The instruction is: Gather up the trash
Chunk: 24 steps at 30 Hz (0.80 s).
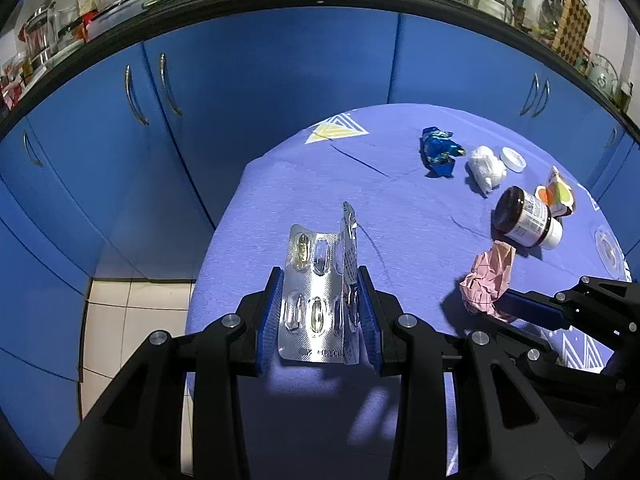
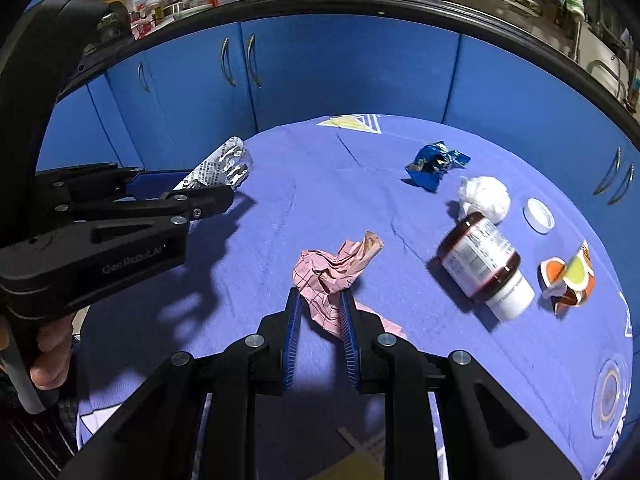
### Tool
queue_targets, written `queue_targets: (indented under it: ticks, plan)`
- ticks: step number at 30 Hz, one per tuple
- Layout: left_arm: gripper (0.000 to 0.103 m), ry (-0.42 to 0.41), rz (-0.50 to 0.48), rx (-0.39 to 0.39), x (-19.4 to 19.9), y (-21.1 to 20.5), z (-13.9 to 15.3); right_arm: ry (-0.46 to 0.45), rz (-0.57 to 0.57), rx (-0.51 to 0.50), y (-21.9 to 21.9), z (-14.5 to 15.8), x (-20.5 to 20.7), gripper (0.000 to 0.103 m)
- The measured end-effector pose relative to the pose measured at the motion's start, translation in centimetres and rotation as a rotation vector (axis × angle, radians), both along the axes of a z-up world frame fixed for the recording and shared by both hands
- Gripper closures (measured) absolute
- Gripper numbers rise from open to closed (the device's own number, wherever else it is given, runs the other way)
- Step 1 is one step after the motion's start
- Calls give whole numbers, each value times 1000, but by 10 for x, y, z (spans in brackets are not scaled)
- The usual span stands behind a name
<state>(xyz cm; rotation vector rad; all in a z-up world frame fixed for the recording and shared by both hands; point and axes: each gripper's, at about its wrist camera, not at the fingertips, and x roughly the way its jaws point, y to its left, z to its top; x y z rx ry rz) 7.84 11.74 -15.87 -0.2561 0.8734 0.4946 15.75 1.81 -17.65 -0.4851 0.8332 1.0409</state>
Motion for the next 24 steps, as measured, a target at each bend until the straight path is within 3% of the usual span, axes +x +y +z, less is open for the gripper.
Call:
queue_targets:
  ticks: [24]
  plan:
    - [66,-9,-4,-22,0,7,-2,-4,-12,-16,9,-1,3,83]
